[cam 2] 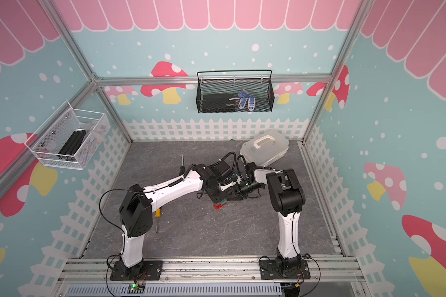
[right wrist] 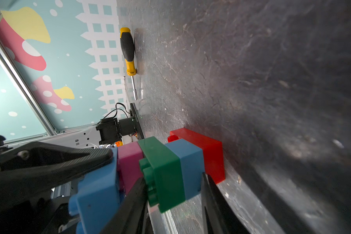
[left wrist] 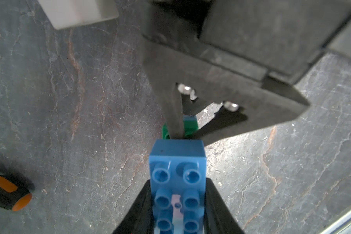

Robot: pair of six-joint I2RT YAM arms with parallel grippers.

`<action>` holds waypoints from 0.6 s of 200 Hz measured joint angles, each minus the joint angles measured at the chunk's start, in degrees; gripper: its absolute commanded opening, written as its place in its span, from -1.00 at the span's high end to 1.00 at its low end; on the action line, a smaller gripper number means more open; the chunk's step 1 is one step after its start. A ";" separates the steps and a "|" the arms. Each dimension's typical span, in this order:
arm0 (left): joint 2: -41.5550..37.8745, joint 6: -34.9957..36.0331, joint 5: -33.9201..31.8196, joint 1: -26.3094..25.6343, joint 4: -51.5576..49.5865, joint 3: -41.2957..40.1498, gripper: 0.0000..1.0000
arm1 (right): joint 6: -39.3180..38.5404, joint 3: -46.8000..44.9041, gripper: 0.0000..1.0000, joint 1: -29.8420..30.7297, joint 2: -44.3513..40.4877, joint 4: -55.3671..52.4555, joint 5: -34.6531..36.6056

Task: Assemble the number 5 with lego
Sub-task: Assemble the lego brick with the lego brick.

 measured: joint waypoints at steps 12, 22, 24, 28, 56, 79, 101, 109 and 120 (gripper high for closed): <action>0.74 0.02 0.02 -0.02 -0.09 0.59 0.18 | 0.22 0.00 0.09 0.04 -0.13 -0.02 0.35; 1.31 0.04 0.11 -0.04 0.02 0.87 0.16 | 0.48 0.00 0.07 0.07 -0.24 -0.02 0.61; 1.42 0.02 0.15 -0.07 0.04 0.90 0.16 | 0.46 0.00 0.07 0.07 -0.26 -0.02 0.70; 1.60 0.04 0.17 -0.07 0.13 0.90 0.15 | 0.50 0.00 0.06 0.09 -0.28 -0.04 0.79; 1.92 0.02 0.35 -0.11 -0.02 1.20 0.14 | 0.63 0.00 0.02 0.09 -0.33 -0.13 1.11; 1.92 0.02 0.37 -0.11 -0.09 1.25 0.14 | 0.48 -0.02 -0.02 0.07 -0.33 -0.13 1.22; 1.92 0.04 0.37 -0.13 -0.11 1.27 0.15 | 0.09 -0.24 -0.05 -0.04 -0.20 0.20 0.92; 1.92 0.02 0.39 -0.13 -0.11 1.27 0.14 | -0.13 -0.28 -0.06 -0.20 0.04 0.24 0.55; 1.92 0.02 0.44 -0.13 -0.09 1.27 0.14 | -0.52 -0.28 -0.06 -0.37 0.48 0.24 -0.31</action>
